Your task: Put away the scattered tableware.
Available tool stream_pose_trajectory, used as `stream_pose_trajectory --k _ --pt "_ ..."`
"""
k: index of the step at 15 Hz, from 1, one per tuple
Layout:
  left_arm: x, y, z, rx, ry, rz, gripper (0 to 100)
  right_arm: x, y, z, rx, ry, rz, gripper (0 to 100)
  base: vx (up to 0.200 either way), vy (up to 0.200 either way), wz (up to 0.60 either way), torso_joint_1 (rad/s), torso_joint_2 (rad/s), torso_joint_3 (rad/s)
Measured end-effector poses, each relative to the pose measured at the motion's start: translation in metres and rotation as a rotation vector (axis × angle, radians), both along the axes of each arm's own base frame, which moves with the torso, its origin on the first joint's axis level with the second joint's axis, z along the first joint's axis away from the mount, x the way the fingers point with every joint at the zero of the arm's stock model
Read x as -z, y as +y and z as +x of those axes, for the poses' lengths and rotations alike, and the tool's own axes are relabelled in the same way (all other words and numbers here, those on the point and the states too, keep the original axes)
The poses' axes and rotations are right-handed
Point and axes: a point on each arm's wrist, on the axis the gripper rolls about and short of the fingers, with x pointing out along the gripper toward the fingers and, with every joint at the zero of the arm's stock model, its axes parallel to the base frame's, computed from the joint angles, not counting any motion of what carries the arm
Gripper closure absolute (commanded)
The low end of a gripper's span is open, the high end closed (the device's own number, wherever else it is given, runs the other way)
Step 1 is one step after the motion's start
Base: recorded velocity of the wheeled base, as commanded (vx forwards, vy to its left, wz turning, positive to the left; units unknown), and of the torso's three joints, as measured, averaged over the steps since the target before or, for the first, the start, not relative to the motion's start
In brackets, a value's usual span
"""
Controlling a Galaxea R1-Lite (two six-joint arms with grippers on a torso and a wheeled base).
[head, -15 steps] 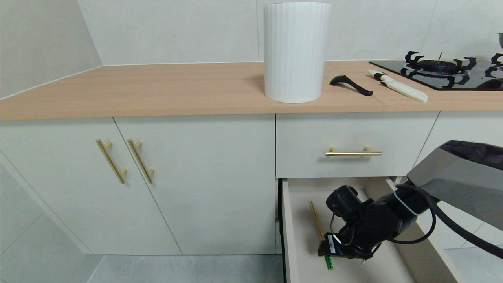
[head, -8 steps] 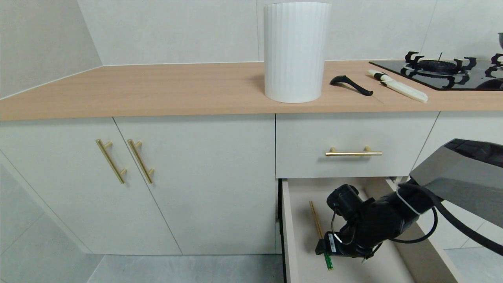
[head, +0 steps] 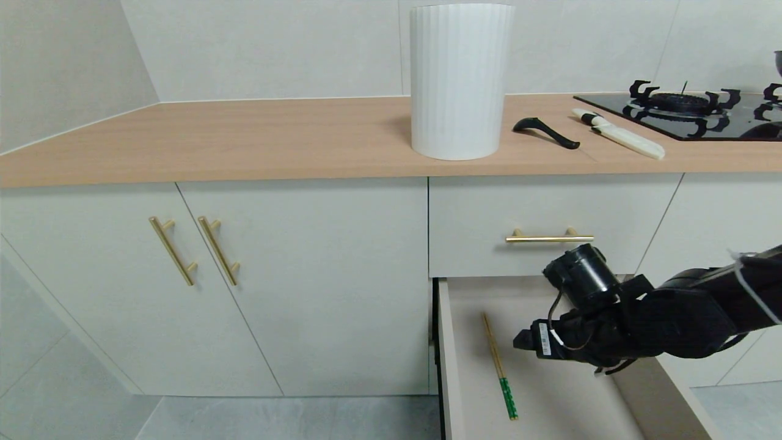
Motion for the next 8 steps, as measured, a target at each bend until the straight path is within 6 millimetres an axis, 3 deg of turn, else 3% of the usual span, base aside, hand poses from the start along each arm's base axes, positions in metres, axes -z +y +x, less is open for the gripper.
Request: stream_pose_trajectory --k 3,8 --pt "0.000 0.000 0.000 0.000 0.000 0.000 0 -0.023 -0.013 -0.011 0.049 -0.117 -0.109 0 0.000 0.000 0.00 0.000 0.00 0.000" --pt "0.000 0.000 0.000 0.000 0.000 0.000 0 -0.037 -0.019 -0.014 0.088 -0.185 -0.132 0 0.000 0.000 0.00 0.000 0.00 0.000"
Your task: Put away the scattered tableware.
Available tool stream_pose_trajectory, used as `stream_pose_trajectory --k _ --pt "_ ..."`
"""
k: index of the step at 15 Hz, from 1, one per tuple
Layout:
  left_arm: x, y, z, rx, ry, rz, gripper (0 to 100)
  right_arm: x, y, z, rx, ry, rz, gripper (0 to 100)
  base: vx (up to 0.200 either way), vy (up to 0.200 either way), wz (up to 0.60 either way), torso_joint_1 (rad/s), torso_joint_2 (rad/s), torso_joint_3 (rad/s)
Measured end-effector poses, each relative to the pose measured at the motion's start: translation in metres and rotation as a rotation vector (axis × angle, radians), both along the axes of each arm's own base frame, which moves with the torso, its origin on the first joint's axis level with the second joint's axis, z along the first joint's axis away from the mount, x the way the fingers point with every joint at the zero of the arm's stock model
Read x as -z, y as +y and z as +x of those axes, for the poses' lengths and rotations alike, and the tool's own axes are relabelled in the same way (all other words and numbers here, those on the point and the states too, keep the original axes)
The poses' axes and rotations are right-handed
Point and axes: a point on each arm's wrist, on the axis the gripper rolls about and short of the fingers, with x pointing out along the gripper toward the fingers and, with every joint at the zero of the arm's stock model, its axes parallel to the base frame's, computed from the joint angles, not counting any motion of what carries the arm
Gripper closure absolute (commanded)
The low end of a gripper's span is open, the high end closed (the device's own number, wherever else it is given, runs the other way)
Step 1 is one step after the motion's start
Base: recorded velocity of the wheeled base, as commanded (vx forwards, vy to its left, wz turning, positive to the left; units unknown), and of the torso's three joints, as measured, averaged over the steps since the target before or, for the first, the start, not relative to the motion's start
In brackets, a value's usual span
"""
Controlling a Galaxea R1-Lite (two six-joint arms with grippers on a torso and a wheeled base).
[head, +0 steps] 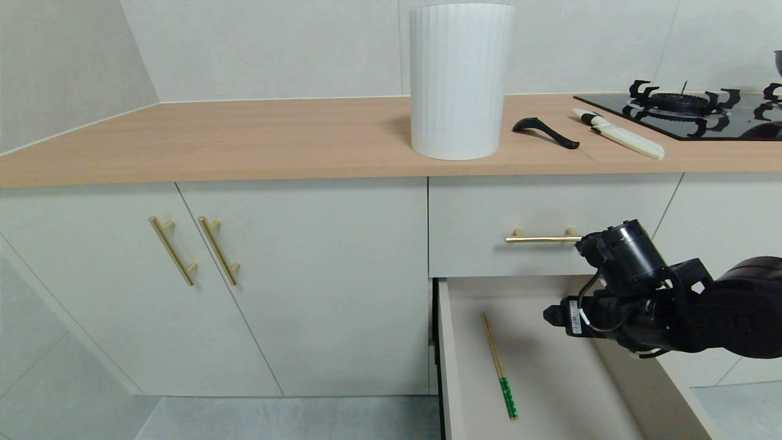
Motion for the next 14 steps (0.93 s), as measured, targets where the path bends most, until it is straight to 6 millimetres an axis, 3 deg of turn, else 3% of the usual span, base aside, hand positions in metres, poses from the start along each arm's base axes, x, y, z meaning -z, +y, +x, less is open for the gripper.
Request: stream_pose_trajectory --k 8,14 --pt "0.0000 0.0000 0.0000 0.000 0.000 0.000 0 -0.0057 -0.0020 -0.0021 0.020 -0.033 -0.015 0 0.000 0.000 0.00 0.003 -0.01 -0.006" --pt "0.0000 0.0000 0.0000 0.000 0.000 0.000 0 -0.0104 -0.0028 -0.0027 0.024 -0.059 -0.005 0 0.000 0.000 0.00 0.098 -0.36 -0.287"
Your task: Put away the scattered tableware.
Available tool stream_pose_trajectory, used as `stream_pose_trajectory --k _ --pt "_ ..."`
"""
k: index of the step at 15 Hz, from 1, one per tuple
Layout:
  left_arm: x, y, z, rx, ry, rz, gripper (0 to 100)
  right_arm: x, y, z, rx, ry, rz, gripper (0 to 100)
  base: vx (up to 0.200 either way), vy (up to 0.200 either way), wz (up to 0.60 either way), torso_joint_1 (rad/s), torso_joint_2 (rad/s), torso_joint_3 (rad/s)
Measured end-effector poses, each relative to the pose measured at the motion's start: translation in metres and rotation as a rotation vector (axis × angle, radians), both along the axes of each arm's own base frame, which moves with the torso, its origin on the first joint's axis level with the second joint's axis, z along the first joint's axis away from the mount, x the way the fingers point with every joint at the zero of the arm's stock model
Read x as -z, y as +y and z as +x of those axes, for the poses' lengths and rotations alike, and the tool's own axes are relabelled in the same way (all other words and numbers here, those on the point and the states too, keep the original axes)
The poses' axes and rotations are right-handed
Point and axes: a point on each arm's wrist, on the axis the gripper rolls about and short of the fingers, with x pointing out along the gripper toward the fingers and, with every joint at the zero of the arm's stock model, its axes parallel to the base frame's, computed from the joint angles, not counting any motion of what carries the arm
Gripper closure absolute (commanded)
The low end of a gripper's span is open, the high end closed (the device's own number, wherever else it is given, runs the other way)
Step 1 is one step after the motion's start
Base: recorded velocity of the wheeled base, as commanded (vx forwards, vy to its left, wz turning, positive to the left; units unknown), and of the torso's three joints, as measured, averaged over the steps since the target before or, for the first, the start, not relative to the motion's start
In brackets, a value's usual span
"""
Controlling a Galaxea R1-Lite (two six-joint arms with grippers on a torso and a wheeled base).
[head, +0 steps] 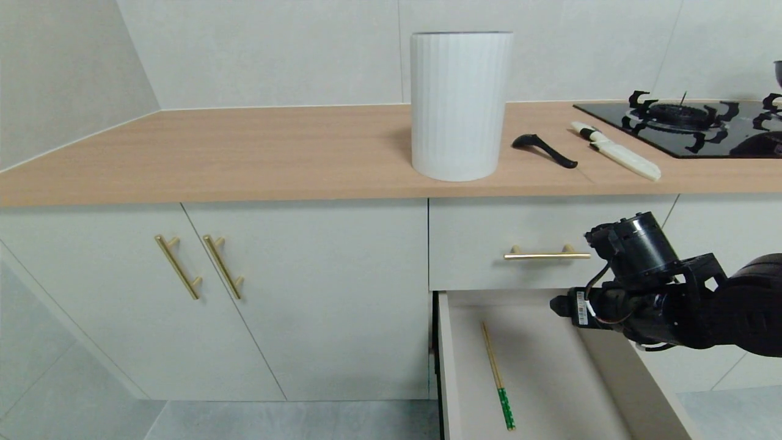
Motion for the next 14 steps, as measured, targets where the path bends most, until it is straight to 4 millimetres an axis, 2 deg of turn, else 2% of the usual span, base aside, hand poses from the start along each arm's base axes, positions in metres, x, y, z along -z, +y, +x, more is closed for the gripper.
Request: stream_pose_trajectory --k 14 --pt "0.0000 0.0000 0.0000 0.001 0.000 0.000 0 -0.0011 0.0000 -0.0008 -0.002 -0.002 0.002 0 0.000 0.000 0.00 0.183 -0.48 -0.289"
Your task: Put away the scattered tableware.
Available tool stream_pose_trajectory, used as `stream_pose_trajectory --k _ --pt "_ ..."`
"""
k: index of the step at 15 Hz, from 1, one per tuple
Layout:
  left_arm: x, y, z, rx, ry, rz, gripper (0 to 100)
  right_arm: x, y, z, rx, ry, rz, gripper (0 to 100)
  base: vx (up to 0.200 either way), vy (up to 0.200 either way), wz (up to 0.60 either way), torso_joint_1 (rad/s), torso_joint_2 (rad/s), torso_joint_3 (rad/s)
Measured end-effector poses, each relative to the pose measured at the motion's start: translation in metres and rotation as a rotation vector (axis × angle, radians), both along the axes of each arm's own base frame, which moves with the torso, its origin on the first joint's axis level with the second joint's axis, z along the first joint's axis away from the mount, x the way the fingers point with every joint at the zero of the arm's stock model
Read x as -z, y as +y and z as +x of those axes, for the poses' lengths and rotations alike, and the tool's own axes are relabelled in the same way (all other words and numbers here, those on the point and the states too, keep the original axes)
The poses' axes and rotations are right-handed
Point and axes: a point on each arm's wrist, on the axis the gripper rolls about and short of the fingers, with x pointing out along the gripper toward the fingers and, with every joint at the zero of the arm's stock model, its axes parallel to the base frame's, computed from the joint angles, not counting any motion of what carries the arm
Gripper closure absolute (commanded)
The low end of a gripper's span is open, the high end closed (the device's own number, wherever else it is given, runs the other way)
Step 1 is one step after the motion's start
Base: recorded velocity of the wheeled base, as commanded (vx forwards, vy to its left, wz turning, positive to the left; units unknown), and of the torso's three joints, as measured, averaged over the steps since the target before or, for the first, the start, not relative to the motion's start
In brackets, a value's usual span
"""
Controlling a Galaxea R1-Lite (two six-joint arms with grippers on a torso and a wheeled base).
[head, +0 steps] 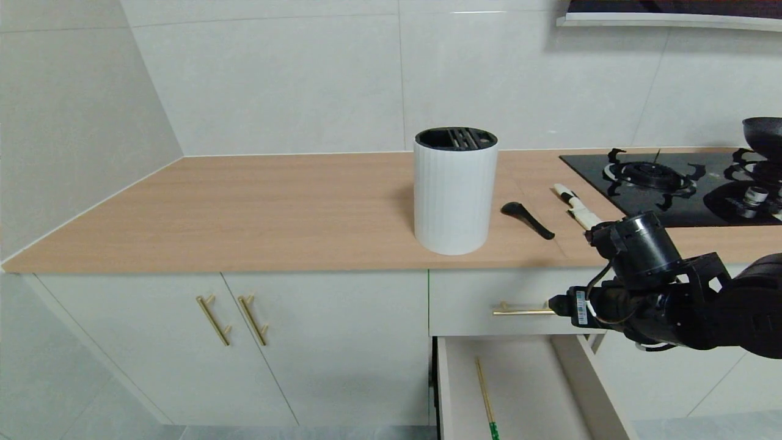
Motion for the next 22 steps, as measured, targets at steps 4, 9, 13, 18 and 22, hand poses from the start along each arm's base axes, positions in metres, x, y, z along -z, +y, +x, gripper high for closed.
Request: stream_pose_trajectory --k 4,9,13,18,22 --pt "0.000 0.000 0.000 0.000 0.000 0.000 0 0.001 0.000 0.000 0.000 0.002 -0.001 0 0.000 0.000 0.00 0.216 -0.48 -0.271" --pt "0.000 0.000 0.000 -0.001 0.000 0.000 0 0.001 0.000 0.000 0.000 0.001 -0.001 0 0.000 0.000 0.00 0.037 -0.09 -0.049" --pt "0.000 0.000 0.000 0.000 0.000 0.000 0 -0.008 0.000 0.008 -0.018 -0.070 0.001 0 0.000 0.000 0.00 0.000 0.00 0.000" --pt "0.000 0.000 0.000 0.000 0.000 0.000 0 -0.033 -0.018 0.036 -0.179 -0.194 0.054 0 0.000 0.000 0.00 0.000 0.00 0.000" --pt "0.000 0.000 0.000 -0.001 0.000 0.000 0 -0.051 -0.037 0.079 -0.319 -0.321 0.077 0 0.000 0.000 0.00 0.000 0.00 0.000"
